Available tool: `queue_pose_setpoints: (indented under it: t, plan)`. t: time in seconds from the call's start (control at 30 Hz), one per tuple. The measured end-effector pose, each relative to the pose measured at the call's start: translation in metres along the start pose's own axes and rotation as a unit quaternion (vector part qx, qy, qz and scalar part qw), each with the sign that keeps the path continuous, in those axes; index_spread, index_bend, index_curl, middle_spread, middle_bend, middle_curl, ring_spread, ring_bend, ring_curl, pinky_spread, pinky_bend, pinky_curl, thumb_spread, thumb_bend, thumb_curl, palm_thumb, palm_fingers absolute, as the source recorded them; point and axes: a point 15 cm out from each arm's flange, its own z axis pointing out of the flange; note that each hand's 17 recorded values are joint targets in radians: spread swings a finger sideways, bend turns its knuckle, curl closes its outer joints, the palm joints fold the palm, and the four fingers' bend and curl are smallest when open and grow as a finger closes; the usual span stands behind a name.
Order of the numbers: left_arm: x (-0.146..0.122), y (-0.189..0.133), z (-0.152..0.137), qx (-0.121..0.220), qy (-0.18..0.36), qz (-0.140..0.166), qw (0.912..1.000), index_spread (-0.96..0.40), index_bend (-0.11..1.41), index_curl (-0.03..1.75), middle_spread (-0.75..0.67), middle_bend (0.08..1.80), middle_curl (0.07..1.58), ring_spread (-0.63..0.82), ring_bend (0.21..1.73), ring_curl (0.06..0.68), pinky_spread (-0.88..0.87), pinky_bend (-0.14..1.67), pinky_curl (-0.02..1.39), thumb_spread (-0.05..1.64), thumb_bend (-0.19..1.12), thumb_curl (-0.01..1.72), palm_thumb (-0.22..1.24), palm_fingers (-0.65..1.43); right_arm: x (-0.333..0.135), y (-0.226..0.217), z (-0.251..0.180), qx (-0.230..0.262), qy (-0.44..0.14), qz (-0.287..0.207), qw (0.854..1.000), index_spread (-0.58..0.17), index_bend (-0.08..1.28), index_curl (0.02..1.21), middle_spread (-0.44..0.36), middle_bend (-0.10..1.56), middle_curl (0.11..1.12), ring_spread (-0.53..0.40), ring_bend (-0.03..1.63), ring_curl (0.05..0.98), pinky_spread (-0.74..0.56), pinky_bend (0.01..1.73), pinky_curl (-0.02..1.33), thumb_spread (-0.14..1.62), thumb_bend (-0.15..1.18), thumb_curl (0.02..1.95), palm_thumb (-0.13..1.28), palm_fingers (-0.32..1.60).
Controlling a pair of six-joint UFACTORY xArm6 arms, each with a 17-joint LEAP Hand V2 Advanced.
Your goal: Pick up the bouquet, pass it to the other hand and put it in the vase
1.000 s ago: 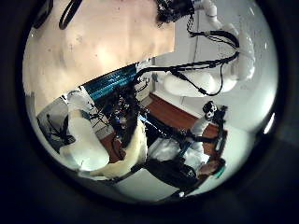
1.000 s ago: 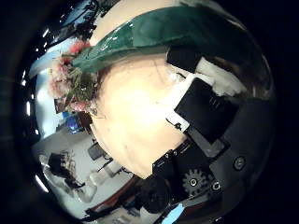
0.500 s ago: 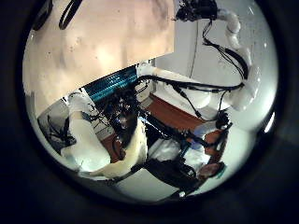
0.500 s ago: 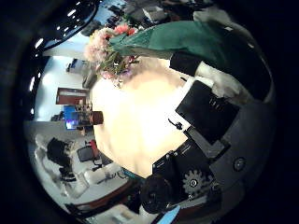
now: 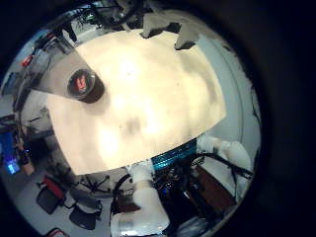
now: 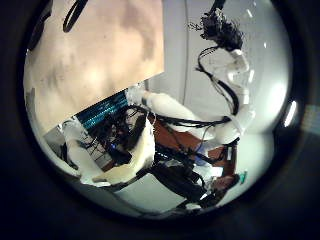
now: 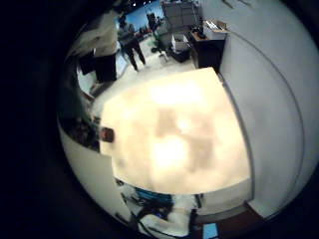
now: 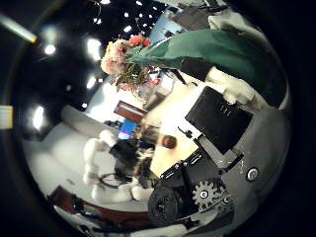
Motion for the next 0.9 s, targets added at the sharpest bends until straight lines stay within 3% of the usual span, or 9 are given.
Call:
queue_pose_setpoints:
  t: [0.13, 0.37, 0.63, 0.9]
  plan:
    - [0.028, -0.017, -0.015, 0.044, 0.073, 0.024, 0.996, 0.09, 0.16, 0.31, 0.4, 0.2, 0.34, 0.55, 0.52, 0.207, 0.54, 0.22, 0.31, 1.11, -0.03, 0.3, 0.3, 0.14, -0.022, 0.008, -0.001, 0.003, -0.093, 0.004, 0.996, -0.214, 1.2, 0.85, -0.109, 1.38, 0.76, -0.179, 1.48, 0.666, -0.15, 1.32, 0.77, 0.84, 0.03, 0.96, 1.17, 1.14]
    - [0.069, -0.043, -0.052, 0.123, 0.186, 0.055, 0.9734, 0.11, 0.16, 0.31, 0.4, 0.21, 0.35, 0.54, 0.53, 0.209, 0.52, 0.21, 0.31, 1.09, -0.03, 0.31, 0.28, 0.15, -0.033, 0.047, 0.025, -0.018, -0.229, 0.052, 0.972, -0.209, 1.21, 0.85, -0.107, 1.39, 0.75, -0.178, 1.48, 0.666, -0.16, 1.3, 0.82, 0.83, 0.02, 1.02, 1.17, 1.14]
    - [0.092, -0.061, -0.071, 0.144, 0.265, 0.069, 0.9508, 0.14, 0.15, 0.3, 0.39, 0.22, 0.35, 0.53, 0.55, 0.211, 0.52, 0.22, 0.32, 1.05, -0.03, 0.31, 0.25, 0.15, -0.077, 0.104, 0.082, -0.094, -0.318, 0.038, 0.943, -0.205, 1.21, 0.84, -0.105, 1.4, 0.73, -0.178, 1.49, 0.669, -0.16, 1.26, 0.87, 0.83, 0.0, 1.08, 1.17, 1.14]
    - [0.125, -0.072, -0.08, 0.113, 0.376, 0.092, 0.9151, 0.16, 0.15, 0.29, 0.38, 0.22, 0.36, 0.53, 0.57, 0.209, 0.51, 0.22, 0.32, 1.0, -0.03, 0.32, 0.26, 0.15, -0.109, 0.145, 0.112, -0.152, -0.343, 0.016, 0.927, -0.203, 1.22, 0.84, -0.102, 1.41, 0.72, -0.178, 1.49, 0.669, -0.17, 1.24, 0.92, 0.84, 0.0, 1.12, 1.17, 1.14]
